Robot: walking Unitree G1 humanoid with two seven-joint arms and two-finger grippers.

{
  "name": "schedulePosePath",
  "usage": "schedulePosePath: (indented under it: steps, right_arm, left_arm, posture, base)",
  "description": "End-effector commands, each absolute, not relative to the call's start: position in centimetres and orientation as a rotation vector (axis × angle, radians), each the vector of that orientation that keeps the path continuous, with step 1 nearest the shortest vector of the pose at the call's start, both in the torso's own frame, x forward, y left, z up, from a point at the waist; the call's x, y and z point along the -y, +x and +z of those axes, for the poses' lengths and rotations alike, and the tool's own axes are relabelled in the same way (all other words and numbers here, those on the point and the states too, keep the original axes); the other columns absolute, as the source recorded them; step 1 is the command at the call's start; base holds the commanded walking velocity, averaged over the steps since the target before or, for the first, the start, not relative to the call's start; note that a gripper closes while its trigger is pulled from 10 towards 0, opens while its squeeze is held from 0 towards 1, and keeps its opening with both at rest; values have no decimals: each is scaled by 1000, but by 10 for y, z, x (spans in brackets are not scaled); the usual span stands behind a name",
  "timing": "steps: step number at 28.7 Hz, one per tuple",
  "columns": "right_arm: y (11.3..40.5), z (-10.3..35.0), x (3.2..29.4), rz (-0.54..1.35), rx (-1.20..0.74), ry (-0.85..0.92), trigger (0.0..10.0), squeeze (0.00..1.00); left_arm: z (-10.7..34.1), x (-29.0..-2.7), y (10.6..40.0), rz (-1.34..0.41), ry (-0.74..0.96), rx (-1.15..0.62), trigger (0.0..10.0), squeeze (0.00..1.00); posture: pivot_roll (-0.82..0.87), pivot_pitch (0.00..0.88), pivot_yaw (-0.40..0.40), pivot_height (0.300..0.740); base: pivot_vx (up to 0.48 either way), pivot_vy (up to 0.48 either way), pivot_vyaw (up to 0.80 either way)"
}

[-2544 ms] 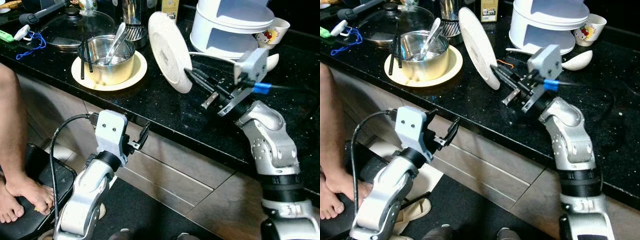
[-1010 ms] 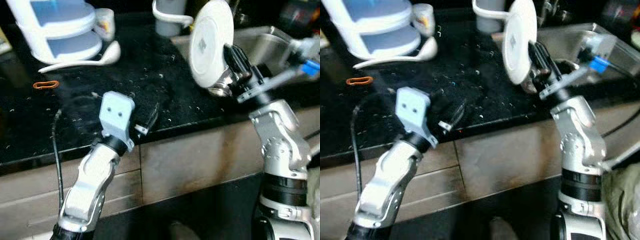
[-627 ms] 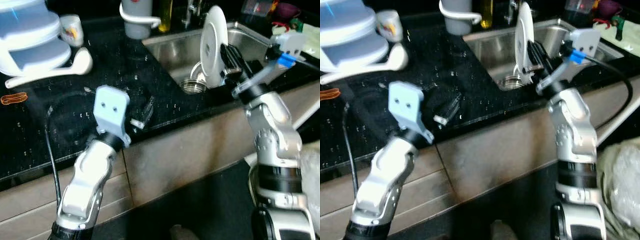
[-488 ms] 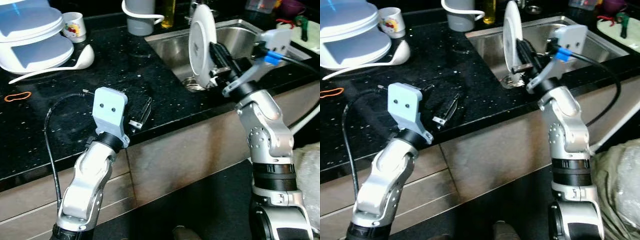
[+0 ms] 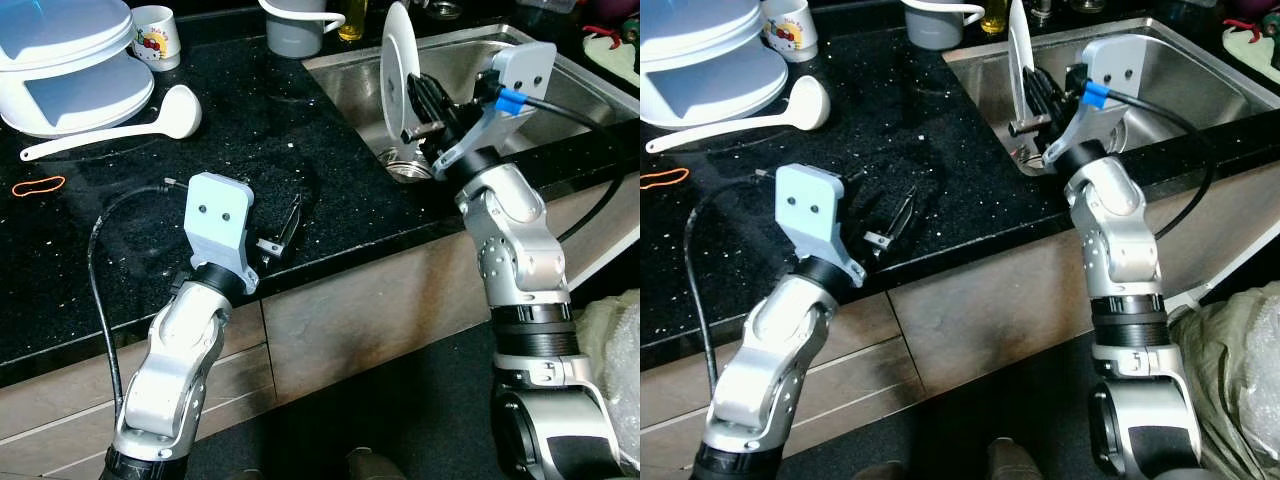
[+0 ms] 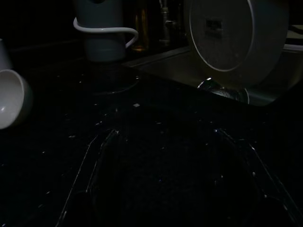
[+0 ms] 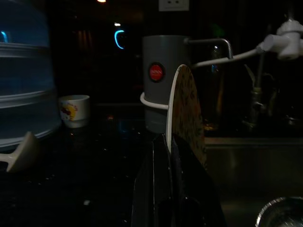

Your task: Kitchen organization

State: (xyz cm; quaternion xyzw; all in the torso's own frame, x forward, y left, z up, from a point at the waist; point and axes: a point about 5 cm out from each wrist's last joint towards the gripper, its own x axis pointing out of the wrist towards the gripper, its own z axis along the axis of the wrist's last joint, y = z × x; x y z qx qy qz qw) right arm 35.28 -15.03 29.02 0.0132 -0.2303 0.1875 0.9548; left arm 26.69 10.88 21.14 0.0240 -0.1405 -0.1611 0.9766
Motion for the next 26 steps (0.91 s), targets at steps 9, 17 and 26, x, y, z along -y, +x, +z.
schedulePosePath:
  steps: [9,17,26]
  right_arm:
    - [343,293,134,479,519,82,10000,0]
    - [341,289,128,509,509,94,10000,0]
    - [338,284,119,543,500,102,10000,0]
  left_arm:
    - [209,-107,264,-345,42,262,10000,0]
    - [208,-108,265,-338,35,252,10000,0]
    - [208,-108,266,-339,31,246,10000,0]
  posture:
    - [42,123,-22,740]
    - [41,123,-23,740]
    - [42,116,-24,740]
  base:
    - [0,-60,0]
    - [0,-344,0]
    - [0,-425,0]
